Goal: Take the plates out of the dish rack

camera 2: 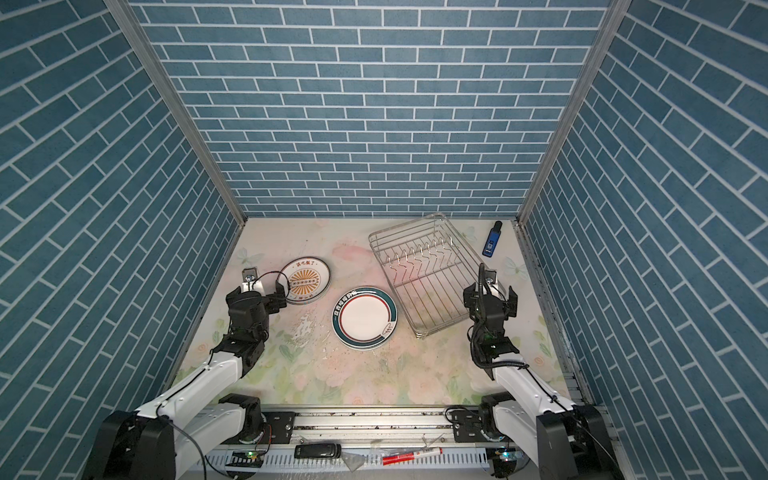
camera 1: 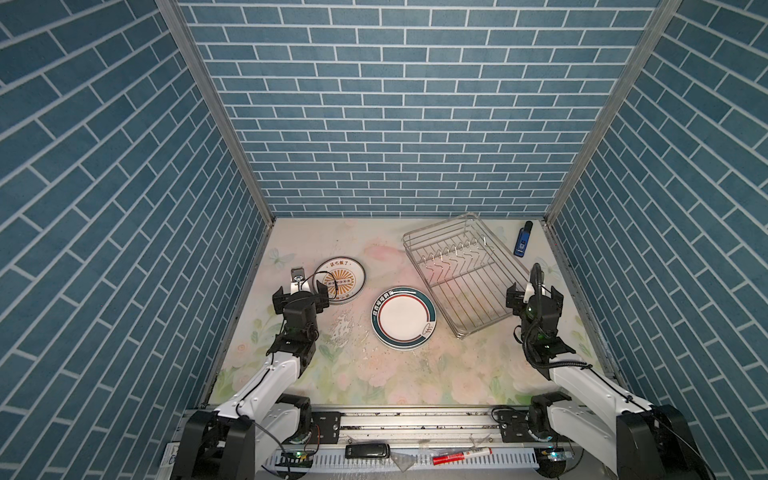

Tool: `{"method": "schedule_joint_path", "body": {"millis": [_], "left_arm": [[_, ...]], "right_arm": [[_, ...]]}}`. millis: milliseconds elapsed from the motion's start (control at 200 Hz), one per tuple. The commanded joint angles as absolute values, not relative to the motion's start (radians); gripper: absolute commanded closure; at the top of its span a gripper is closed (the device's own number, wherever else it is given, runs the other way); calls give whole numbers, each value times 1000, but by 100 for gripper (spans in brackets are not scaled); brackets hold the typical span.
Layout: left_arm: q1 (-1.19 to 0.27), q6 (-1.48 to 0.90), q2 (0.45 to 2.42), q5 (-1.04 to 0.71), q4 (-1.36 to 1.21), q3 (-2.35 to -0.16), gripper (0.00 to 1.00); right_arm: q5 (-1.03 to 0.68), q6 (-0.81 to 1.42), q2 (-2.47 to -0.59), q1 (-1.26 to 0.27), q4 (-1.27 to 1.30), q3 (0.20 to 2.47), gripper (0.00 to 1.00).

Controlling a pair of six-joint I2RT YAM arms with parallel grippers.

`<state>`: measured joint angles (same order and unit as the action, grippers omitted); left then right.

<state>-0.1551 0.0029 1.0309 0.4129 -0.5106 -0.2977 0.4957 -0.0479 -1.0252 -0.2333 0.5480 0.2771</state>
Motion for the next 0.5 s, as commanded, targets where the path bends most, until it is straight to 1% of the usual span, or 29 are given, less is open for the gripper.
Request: {"method": "schedule_joint_path", "body": {"millis": [0,115,210,330,495], "left_arm": [[-127,34,1063,352,-706,-237,1],[-103,53,1097,308,-789,-217,1],[-100,35,1131,282,-788,-231,1],[-97,40,1184,291,-842,-224,1],[-95,53,1261,291,-915,-231,1]], "right_arm": [[412,-25,-1054,-205,619,247,1],[376,-22,-1109,-179,680,237,1],[367,-37,-1193,-139,870,199,1],[282,-29,-1286,-104,954,214,1],[259,-12,-1427,-82,1079,232,1]]}}
